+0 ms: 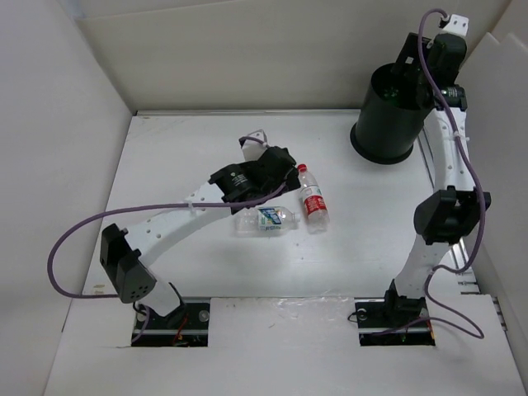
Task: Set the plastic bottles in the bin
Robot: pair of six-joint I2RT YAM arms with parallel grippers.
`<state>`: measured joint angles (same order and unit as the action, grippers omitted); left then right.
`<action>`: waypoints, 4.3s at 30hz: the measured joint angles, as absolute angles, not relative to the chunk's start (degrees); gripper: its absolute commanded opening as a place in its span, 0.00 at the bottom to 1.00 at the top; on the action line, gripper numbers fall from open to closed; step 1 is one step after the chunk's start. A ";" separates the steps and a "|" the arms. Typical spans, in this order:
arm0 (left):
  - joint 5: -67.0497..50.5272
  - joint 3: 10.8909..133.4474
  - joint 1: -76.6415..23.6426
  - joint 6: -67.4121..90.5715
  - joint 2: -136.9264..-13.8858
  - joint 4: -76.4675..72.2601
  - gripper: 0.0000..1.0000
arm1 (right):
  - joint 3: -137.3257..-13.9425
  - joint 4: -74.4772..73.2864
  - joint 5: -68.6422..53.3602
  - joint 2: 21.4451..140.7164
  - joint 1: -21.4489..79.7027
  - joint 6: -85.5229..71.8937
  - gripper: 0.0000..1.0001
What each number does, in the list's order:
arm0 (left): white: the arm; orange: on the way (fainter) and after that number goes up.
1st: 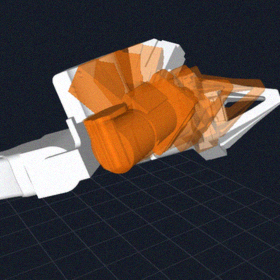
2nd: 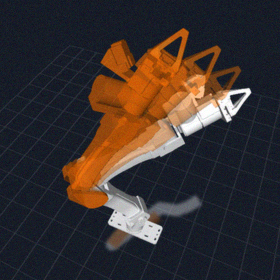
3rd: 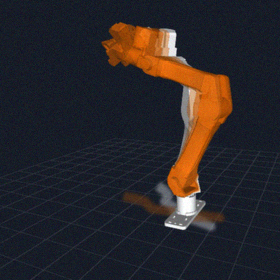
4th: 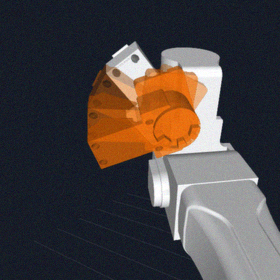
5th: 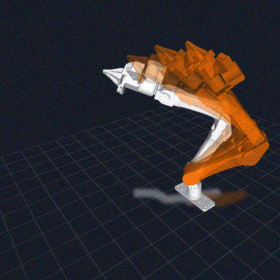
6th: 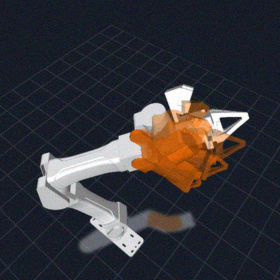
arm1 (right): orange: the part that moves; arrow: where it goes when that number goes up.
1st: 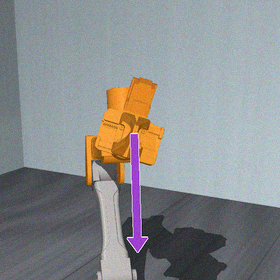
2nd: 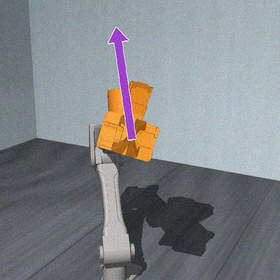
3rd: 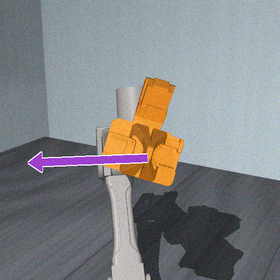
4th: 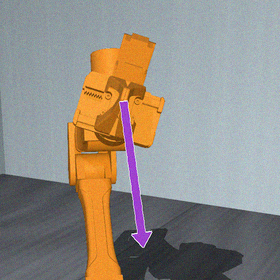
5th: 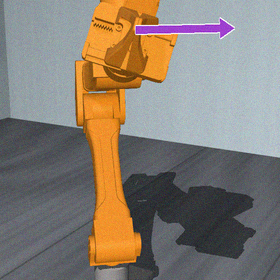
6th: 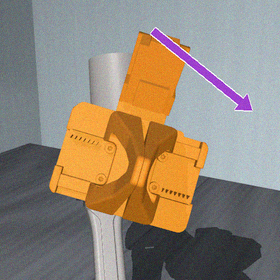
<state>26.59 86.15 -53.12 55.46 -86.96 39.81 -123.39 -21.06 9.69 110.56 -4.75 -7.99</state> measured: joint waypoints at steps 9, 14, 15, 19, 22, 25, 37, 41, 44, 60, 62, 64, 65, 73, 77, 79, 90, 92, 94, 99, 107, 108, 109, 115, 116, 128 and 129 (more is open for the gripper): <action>22.39 68.05 -50.28 78.37 -79.90 36.75 1.00 | -102.15 -18.52 1.39 88.82 -1.23 -10.46 1.00; 19.73 60.84 -44.34 87.44 -76.93 33.80 1.00 | -96.71 -14.24 -5.48 84.36 3.01 -11.84 1.00; 18.94 59.37 -43.57 88.77 -76.25 32.91 1.00 | -95.83 -13.76 -6.50 84.38 3.92 -11.97 1.00; 14.90 55.31 -39.94 92.79 -75.50 29.28 1.00 | -92.86 -13.02 -10.02 86.13 6.81 -12.49 1.00; 11.84 52.71 -36.49 95.02 -76.34 25.50 1.00 | -91.55 -12.88 -11.79 87.79 8.08 -12.86 1.00; 10.46 50.83 -34.17 96.73 -77.69 23.29 1.00 | -90.61 -12.73 -12.82 88.20 8.84 -13.06 1.00; 4.32 50.04 -32.03 99.15 -90.17 14.92 0.96 | -90.48 -11.03 -15.29 88.20 9.87 -13.32 1.00; 2.52 49.34 -32.03 99.57 -91.55 11.44 0.43 | -89.71 -10.28 -16.10 88.03 10.59 -13.30 1.00; 1.30 48.88 -31.75 99.90 -91.96 7.51 0.09 | -88.73 -9.78 -17.17 87.68 11.62 -12.88 1.00; 5.82 82.54 -28.01 60.66 -90.21 20.88 0.00 | -74.22 -9.98 -30.96 80.01 29.76 6.37 1.00; 4.01 88.01 -27.99 55.37 -89.89 20.64 0.00 | -74.06 -9.80 -30.57 81.52 31.55 7.20 1.00; 1.89 89.82 -28.01 51.42 -89.08 20.95 0.00 | -74.06 -9.39 -28.77 83.05 33.08 7.55 1.00; 0.67 90.02 -28.01 50.04 -88.68 21.56 0.00 | -74.06 -8.80 -27.03 83.74 33.93 7.53 1.00; -8.27 89.23 -28.01 45.84 -87.55 24.16 0.00 | -74.48 -0.75 -17.67 86.56 37.93 5.76 1.00; -8.14 87.79 -27.90 45.41 -85.06 23.38 0.00 | -75.85 2.04 -16.67 89.71 38.44 3.05 0.96; -7.42 87.18 -27.62 45.43 -83.79 23.42 0.00 | -76.03 2.76 -16.05 90.78 39.29 1.58 0.95; -6.83 81.95 -27.55 45.25 -78.89 18.68 1.00 | -77.62 3.44 -16.34 93.41 40.10 -2.74 0.00; -7.07 81.67 -27.75 45.60 -77.43 17.78 1.00 | -78.65 2.20 -15.99 93.76 39.22 -3.07 0.00; -6.28 81.67 -28.03 45.69 -75.50 17.21 1.00 | -80.51 -0.12 -15.03 93.80 37.34 -3.49 0.00; -0.86 81.10 -28.01 45.28 -69.14 17.43 1.00 | -90.52 -5.63 -10.68 94.70 26.50 -5.02 0.00; 0.84 77.65 -28.01 41.19 -66.28 16.25 1.00 | -117.01 -11.40 -1.32 105.43 7.31 -7.29 0.00; 0.80 76.82 -28.08 40.56 -66.85 16.08 1.00 | -119.85 -12.14 -0.86 107.35 5.89 -7.75 0.00; 0.80 76.07 -28.42 39.90 -67.51 15.90 1.00 | -121.93 -12.60 -0.27 109.03 4.38 -8.05 0.00; -1.52 73.30 -30.24 36.77 -72.73 15.46 1.00 | -122.41 -14.61 3.60 113.67 -2.61 -9.72 0.00; -2.11 72.79 -30.26 36.36 -73.41 15.09 1.00 | -122.91 -15.25 4.95 114.67 -3.73 -9.85 0.02; -7.99 78.13 -30.30 33.41 -88.20 12.43 1.00 | -132.60 -21.56 9.93 120.90 -5.67 -8.64 1.00; -8.40 79.07 -30.35 33.36 -89.45 12.56 1.00 | -133.21 -21.65 10.15 120.90 -5.74 -8.58 1.00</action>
<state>-8.40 79.07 -30.35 33.36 -89.45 12.56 -133.21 -21.65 10.15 120.90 -5.74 -8.58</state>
